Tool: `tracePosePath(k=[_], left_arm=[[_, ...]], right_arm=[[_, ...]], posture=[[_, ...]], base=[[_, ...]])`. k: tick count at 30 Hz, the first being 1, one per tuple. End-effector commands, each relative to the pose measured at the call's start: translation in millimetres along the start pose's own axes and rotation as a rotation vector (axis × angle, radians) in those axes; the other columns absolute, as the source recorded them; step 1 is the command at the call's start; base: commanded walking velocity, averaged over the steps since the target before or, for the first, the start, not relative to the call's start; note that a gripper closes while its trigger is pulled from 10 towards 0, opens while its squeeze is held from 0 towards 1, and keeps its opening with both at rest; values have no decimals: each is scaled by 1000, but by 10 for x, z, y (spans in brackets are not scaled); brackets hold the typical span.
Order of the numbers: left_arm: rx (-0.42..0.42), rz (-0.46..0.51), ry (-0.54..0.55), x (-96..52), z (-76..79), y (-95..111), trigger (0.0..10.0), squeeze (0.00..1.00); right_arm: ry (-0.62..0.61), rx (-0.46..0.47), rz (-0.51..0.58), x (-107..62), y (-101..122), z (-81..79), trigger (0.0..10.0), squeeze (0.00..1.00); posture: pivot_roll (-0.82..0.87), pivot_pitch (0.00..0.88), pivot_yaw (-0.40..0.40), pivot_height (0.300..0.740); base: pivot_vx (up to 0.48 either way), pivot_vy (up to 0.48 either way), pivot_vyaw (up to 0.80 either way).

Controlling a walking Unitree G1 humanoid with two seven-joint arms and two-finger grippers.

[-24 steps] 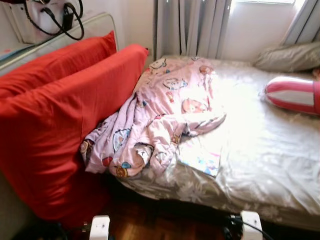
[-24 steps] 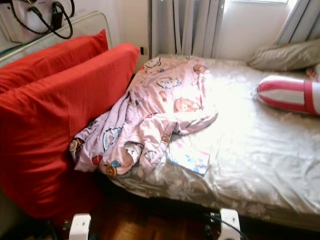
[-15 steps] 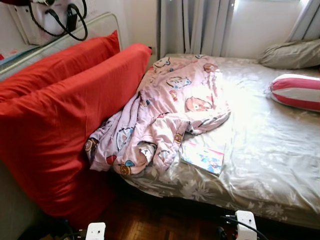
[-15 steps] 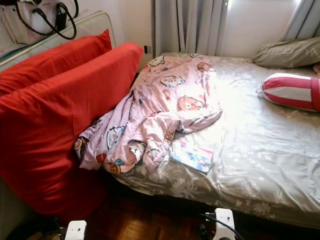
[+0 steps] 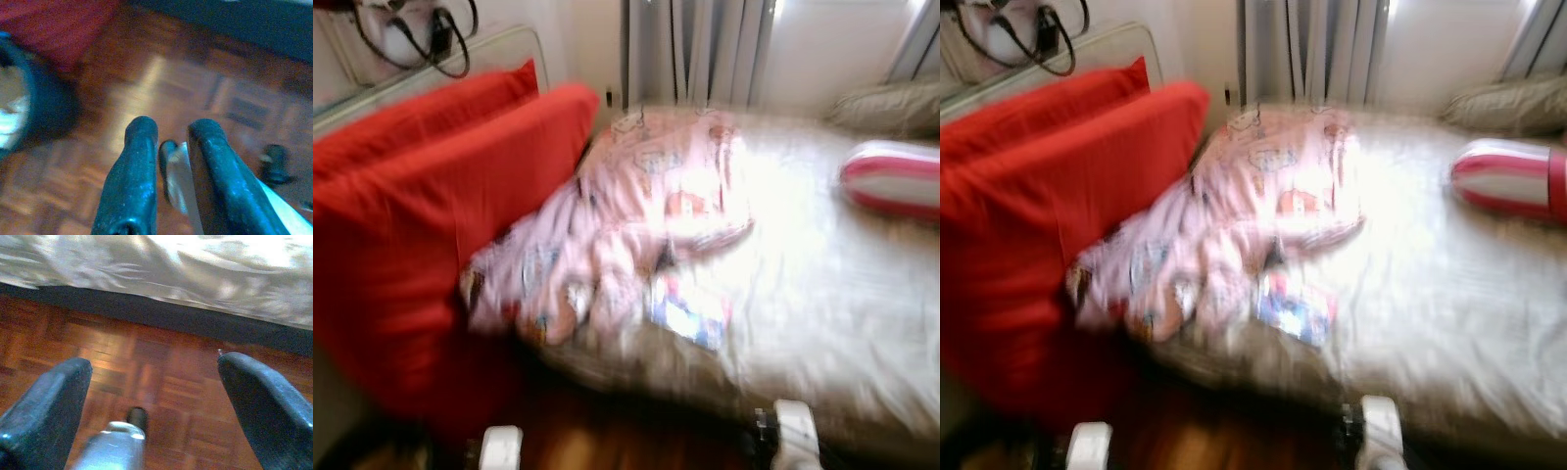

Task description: Clean up the room

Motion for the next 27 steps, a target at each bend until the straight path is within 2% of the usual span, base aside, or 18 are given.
tracePosePath(k=[1, 13, 27], left_arm=[[13, -14, 23, -11, -104, -22, 10000, 0], [13, -14, 23, -9, -109, -12, 10000, 0], [15, -20, 22, -10, -113, -25, 10000, 0]], right_arm=[[8, 9, 14, 15, 53, -51, 10000, 0], [3, 14, 16, 17, 63, -50, 10000, 0], [-7, 22, 19, 17, 65, -38, 10000, 0]], posture=[[54, 0, 6, 732], [50, 0, 9, 732], [51, 0, 7, 732]], base=[[0, -409, 0], [0, -410, 0], [0, -295, 0]])
Point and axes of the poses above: a point about 5 cm out from each wrist's last joint towards the gripper, its own x axis pointing out of the wrist towards the gripper, its own y axis along the axis of the wrist's last joint, z = x × y, the point moved 6 cm from there along x, pointing out of the wrist towards the gripper, and after that the axes turned 13 degrees about -x, right-handed, at the moved point
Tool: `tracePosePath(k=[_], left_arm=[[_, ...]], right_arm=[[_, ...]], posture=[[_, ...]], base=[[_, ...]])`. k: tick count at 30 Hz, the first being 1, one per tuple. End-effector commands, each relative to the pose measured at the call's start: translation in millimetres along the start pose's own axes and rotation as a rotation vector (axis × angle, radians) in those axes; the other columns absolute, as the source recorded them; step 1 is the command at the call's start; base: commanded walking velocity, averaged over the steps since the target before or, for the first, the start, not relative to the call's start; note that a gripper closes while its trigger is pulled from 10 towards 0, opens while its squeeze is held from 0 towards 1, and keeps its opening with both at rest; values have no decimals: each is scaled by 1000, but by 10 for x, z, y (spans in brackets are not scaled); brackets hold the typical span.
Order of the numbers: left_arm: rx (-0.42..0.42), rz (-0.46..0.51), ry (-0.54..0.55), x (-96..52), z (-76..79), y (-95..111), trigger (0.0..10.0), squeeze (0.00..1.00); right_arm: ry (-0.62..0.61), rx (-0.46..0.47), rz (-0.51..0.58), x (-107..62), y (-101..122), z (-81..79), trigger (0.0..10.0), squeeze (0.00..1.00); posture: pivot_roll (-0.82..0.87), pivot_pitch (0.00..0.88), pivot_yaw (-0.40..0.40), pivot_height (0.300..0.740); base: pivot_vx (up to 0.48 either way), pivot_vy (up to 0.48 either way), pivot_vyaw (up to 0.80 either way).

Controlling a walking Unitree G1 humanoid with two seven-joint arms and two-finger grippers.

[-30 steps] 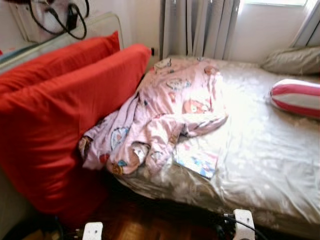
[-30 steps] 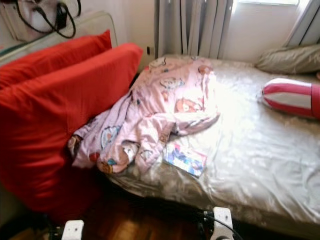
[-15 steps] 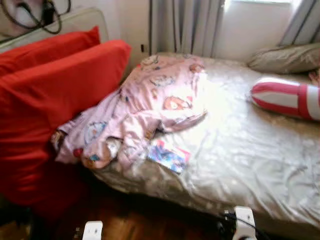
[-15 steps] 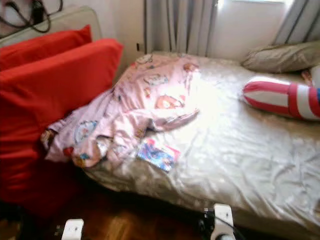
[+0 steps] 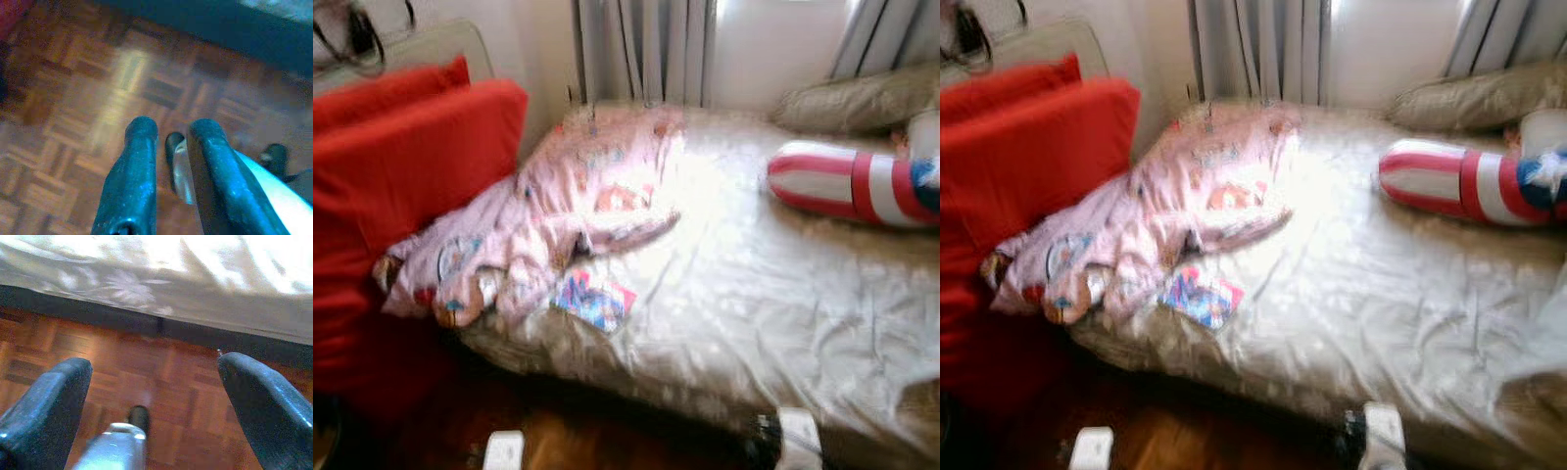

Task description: Clean up the room

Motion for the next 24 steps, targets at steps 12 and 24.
tracePosePath(k=[12, 24], left_arm=[[11, -21, 19, -12, -100, -34, 10000, 0], [25, -28, 13, -15, -93, -55, 10000, 0]], right_arm=[[13, 16, 13, 21, 71, -63, 10000, 0], [5, 13, 25, 14, 66, -60, 10000, 0]], posture=[[50, 0, 12, 732], [39, 0, 22, 732]], base=[[0, -308, -523], [0, -308, -65]])
Point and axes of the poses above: a point about 5 cm out from each wrist's last joint towards the gripper, its own x axis pointing out of the wrist towards the gripper, its own y axis along the axis of the wrist's last joint, z = x × y, the point moved 6 cm from there along x, pointing out of the wrist towards the gripper, and after that the axes turned 13 degrees about -x, right-handed, at the moved point
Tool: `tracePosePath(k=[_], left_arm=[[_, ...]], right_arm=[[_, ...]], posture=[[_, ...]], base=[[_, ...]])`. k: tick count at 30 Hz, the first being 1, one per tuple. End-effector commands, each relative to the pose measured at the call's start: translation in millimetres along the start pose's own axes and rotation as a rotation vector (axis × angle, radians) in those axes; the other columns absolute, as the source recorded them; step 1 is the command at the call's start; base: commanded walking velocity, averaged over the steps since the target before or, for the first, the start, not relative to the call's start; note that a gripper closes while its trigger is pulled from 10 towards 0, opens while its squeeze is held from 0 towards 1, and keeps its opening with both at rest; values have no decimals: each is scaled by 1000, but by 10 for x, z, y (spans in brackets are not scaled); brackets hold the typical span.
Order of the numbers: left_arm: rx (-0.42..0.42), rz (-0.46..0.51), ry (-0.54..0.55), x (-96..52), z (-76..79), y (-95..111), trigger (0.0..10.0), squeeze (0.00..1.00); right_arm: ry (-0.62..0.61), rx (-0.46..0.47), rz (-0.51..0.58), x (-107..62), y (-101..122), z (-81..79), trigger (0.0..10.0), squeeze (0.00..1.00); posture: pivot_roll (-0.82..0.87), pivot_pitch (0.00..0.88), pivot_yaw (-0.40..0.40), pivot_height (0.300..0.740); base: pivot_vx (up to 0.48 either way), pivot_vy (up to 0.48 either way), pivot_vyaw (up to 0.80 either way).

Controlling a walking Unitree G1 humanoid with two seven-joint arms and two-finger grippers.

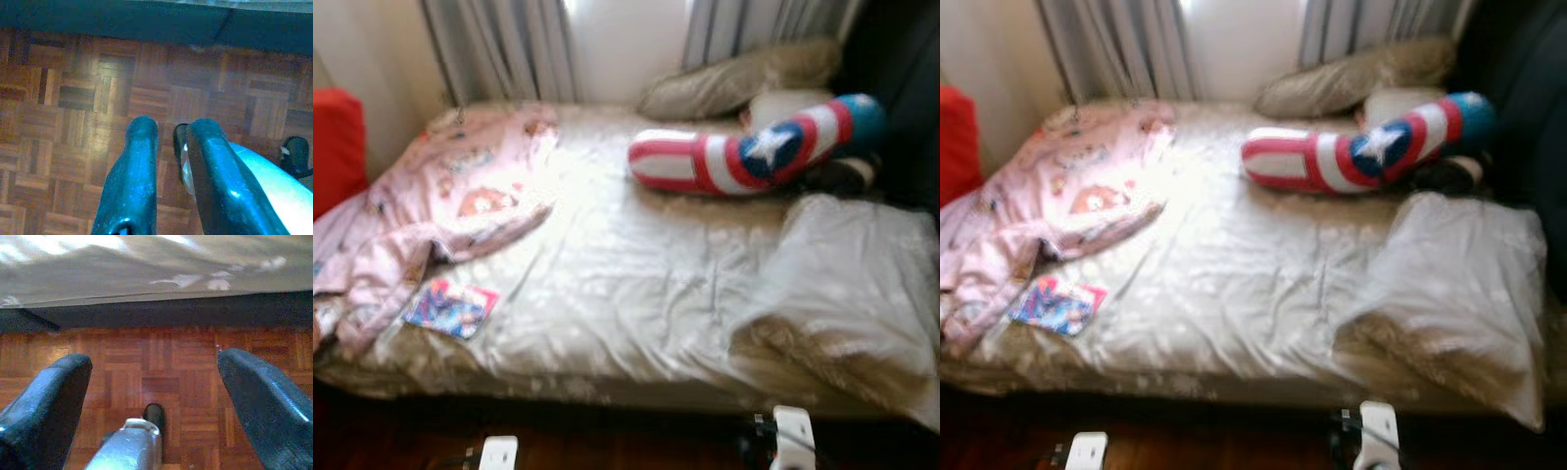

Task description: Clean up the room

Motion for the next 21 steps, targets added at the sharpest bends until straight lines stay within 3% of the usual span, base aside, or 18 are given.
tracePosePath(k=[1, 18, 21], left_arm=[[11, -23, -8, -7, 30, -67, 10000, 0], [15, -23, -12, -7, 40, -68, 10000, 0], [3, -24, -13, -7, 43, -70, 10000, 0]], right_arm=[[-14, 3, 1, -7, -5, 45, 10000, 0], [-22, 9, 2, -8, -10, 49, 10000, 0], [-22, 9, 2, -8, -10, 50, 10000, 0]], posture=[[39, 0, 22, 732], [37, 0, 22, 732], [36, 0, 22, 732]], base=[[0, -304, 0], [0, -307, 0], [0, 0, 0]])
Point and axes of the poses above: a point about 5 cm out from each wrist's last joint towards the gripper, its own x axis pointing out of the wrist towards the gripper, its own y axis along the axis of the wrist's last joint, z = x × y, the point moved 6 cm from there along x, pointing out of the wrist towards the gripper, and after that the axes turned 13 degrees about -x, right-handed, at the moved point
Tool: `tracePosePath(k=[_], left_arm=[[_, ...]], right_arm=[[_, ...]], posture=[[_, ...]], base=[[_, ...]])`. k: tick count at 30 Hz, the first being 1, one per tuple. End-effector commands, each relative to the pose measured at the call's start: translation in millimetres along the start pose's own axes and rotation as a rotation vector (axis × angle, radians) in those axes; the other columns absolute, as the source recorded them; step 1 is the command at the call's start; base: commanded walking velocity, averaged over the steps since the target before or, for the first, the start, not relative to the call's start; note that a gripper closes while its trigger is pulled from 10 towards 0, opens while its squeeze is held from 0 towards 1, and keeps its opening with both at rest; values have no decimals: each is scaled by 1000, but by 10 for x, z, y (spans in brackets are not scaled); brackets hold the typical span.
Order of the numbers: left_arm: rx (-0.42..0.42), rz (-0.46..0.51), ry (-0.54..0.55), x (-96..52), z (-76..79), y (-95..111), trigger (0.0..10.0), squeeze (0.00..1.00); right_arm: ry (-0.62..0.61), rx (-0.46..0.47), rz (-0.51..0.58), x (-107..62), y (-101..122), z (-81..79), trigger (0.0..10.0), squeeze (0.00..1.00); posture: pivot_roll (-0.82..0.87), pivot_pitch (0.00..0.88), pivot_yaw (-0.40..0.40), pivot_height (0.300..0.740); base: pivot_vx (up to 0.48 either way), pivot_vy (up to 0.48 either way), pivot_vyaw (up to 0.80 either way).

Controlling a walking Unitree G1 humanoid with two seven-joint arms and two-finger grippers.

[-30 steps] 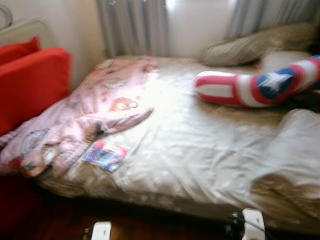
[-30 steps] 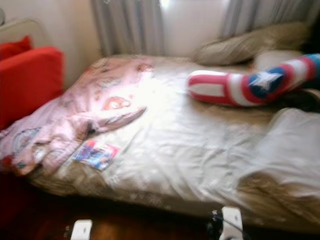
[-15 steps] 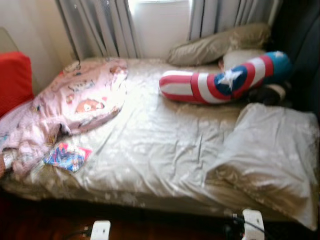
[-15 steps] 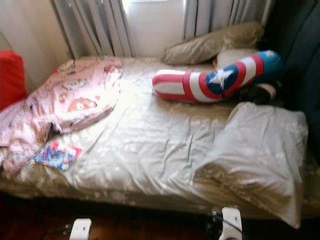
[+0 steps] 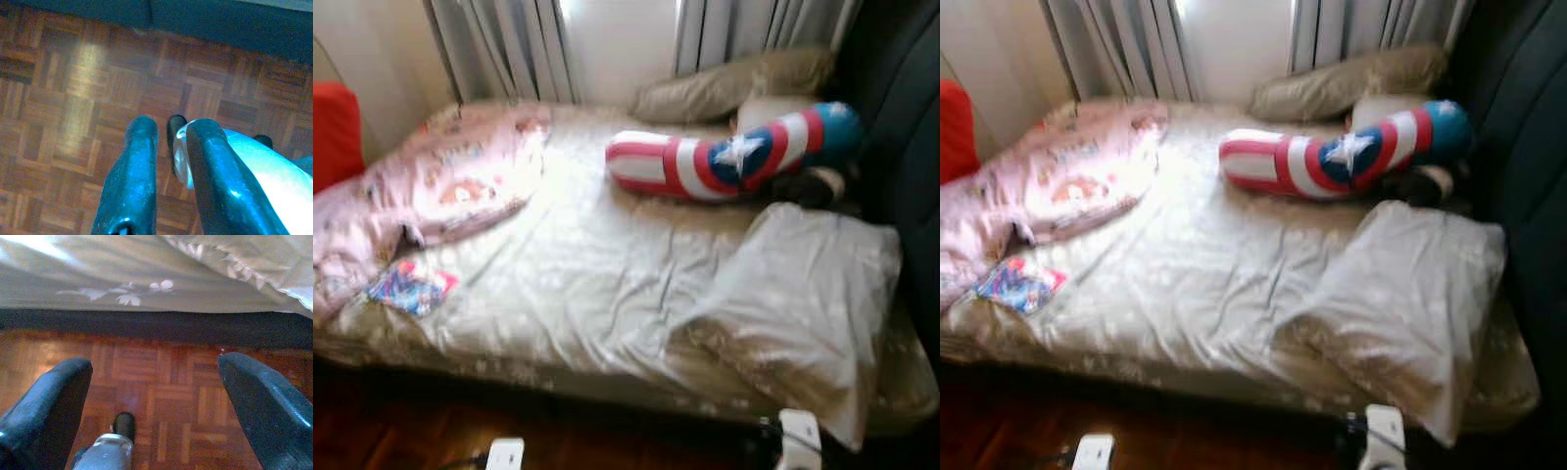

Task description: Clean up the room

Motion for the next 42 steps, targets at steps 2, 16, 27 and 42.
tracePosePath(k=[2, 16, 27, 42], left_arm=[[3, -4, 2, 5, -7, 14, 10000, 0], [-19, 5, 9, 5, -38, 36, 10000, 0], [9, -3, 19, 3, -59, 23, 10000, 0], [-1, -2, 17, 0, -58, 14, 10000, 0]], right_arm=[[-12, 10, 0, -1, 6, 34, 10000, 0], [-7, 13, -11, 3, 6, 35, 10000, 0], [-8, 8, -10, 4, 10, 35, 10000, 0], [-12, 13, -4, 2, 14, 42, 10000, 0]], posture=[[36, 0, 21, 732], [37, 0, 18, 732], [35, 0, 18, 732], [37, 0, 15, 732]], base=[[0, 0, 0], [0, 0, -418], [0, -196, -761], [0, -111, -29]])
Point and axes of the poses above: a point about 5 cm out from each wrist's last joint towards the gripper, its own x axis pointing out of the wrist towards the gripper, its own y axis along the axis of the wrist's last joint, z = x × y, the point moved 6 cm from there along x, pointing out of the wrist towards the gripper, and after that the axes turned 13 degrees about -x, right-handed, at the moved point
